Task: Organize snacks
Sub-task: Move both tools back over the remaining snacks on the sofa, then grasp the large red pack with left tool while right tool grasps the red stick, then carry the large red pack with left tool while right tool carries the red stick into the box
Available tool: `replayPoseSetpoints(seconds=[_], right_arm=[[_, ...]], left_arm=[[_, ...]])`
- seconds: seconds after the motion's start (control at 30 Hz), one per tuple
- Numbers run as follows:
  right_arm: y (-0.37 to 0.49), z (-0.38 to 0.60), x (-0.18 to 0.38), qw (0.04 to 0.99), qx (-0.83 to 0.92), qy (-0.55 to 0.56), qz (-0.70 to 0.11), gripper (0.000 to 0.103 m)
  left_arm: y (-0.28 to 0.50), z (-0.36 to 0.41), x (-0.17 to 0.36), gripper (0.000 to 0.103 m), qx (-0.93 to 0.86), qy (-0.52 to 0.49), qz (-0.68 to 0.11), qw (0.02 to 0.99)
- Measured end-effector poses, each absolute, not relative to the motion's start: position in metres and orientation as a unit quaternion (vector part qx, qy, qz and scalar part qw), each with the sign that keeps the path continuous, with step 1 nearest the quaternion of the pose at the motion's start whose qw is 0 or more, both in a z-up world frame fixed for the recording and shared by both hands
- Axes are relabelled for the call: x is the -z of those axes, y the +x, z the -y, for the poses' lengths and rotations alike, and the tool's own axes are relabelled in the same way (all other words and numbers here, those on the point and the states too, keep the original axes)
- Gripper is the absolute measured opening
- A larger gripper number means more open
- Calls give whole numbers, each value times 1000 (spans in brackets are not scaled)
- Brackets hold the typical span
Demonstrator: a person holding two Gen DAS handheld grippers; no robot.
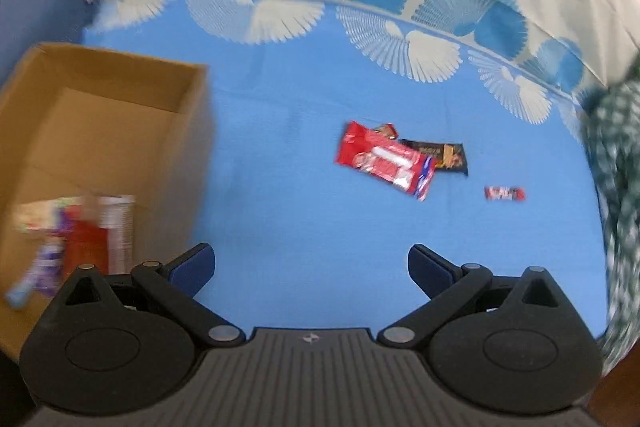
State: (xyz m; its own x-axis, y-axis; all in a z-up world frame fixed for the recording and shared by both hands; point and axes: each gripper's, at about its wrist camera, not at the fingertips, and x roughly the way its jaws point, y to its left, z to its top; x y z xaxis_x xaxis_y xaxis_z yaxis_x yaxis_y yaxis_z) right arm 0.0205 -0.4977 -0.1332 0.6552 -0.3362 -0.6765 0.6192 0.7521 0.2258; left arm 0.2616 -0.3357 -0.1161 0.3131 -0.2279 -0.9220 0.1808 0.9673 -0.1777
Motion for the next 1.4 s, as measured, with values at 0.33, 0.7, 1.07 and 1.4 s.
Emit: replayPoseSetpoints(seconds=[0.33, 0.7, 1.07, 1.4], right_arm=[[120, 628, 225, 846, 333, 261, -325, 102], [212, 724, 311, 825, 383, 250, -333, 102], [216, 694, 332, 846, 360, 154, -362, 53], [177, 660, 303, 861, 318, 163, -363, 15]], left_arm=[[380, 450, 244, 103, 60, -78, -653, 751], [413, 492, 308, 103, -37, -86, -667, 739], [373, 471, 295, 64, 39, 7, -648, 760], [345, 420, 268, 51, 78, 9, -630, 773]])
